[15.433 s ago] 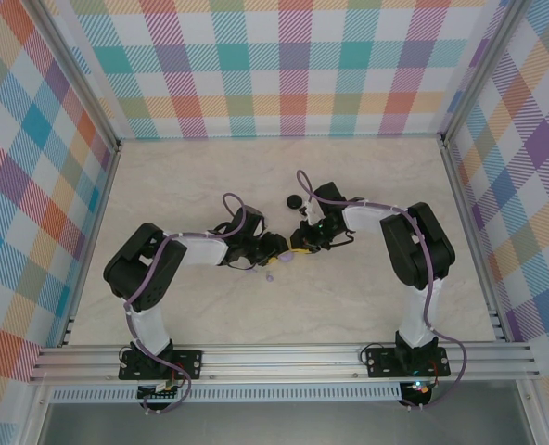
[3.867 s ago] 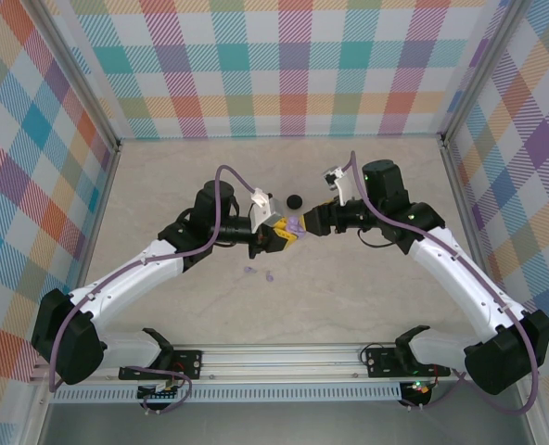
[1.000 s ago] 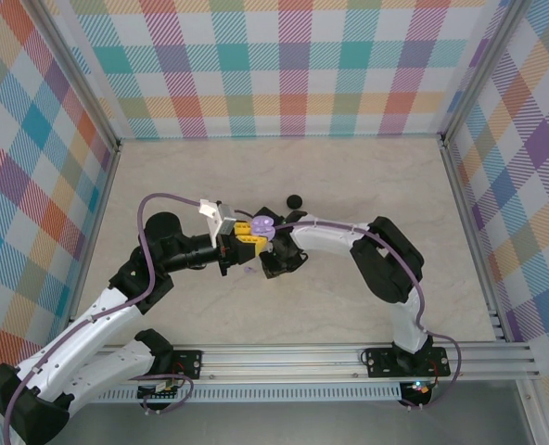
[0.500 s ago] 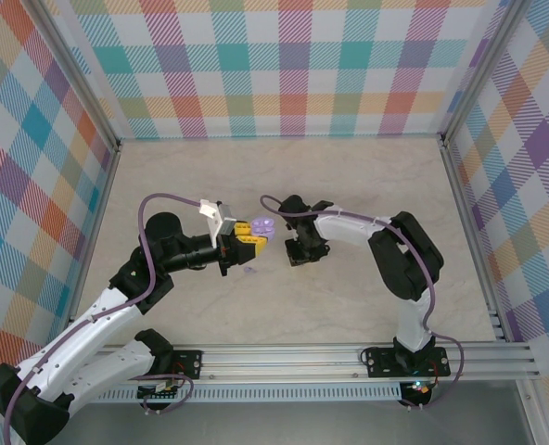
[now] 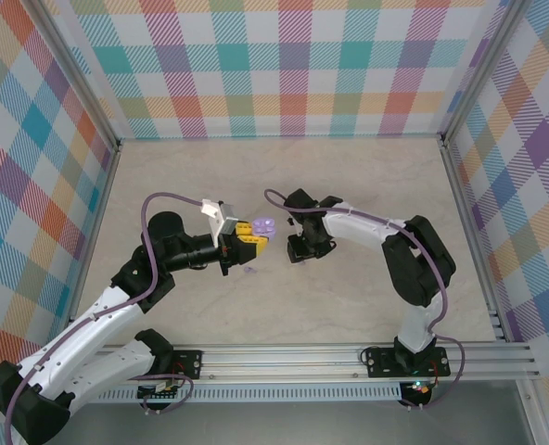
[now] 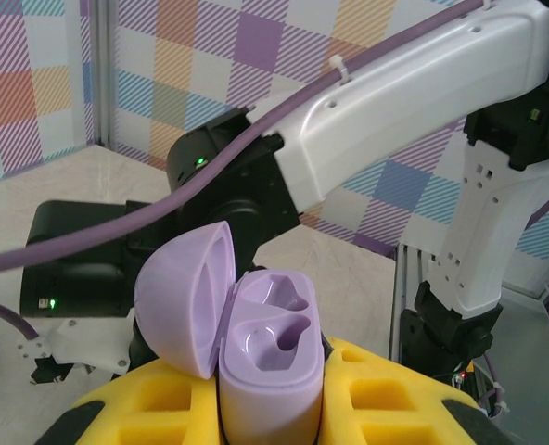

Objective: Insert the wireless bluetooth earbuds into the charging case

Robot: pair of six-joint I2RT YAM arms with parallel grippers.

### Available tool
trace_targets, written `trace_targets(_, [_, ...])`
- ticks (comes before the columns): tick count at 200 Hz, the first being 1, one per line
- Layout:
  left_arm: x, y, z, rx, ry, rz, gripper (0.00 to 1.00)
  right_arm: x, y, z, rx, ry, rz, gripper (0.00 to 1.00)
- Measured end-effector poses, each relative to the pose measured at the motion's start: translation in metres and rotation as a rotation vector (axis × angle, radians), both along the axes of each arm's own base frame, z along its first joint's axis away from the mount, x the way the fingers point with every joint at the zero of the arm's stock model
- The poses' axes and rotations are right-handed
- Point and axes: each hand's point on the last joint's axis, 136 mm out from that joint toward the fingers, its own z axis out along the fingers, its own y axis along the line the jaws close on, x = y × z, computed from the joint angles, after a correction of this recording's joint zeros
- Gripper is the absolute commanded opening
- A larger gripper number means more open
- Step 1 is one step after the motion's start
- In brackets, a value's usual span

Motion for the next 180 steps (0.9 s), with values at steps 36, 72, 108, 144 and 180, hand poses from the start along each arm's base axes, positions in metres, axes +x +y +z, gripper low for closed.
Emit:
trace_targets(36, [0.001,-0.001,-0.002,0.003,0.004,0.000,0.00,-0.007,0.011,0.005,0.065,0.029,0.037,0.27])
trace_targets(72, [0.002,-0.002,-0.004,0.008,0.011,0.000,0.00,-0.011,0.018,0.001,0.096,0.063,0.050,0.23])
trace_targets(108, [0.003,-0.002,-0.005,0.009,0.013,0.000,0.00,-0.013,0.016,-0.017,0.067,0.101,0.044,0.20])
trace_targets(144, [0.002,-0.002,-0.005,0.010,0.013,-0.001,0.00,-0.013,0.012,-0.027,0.036,0.114,0.028,0.16])
trace_targets(180, [0.002,-0.002,-0.005,0.010,0.014,-0.003,0.00,-0.010,0.006,-0.029,0.003,0.096,0.004,0.16])
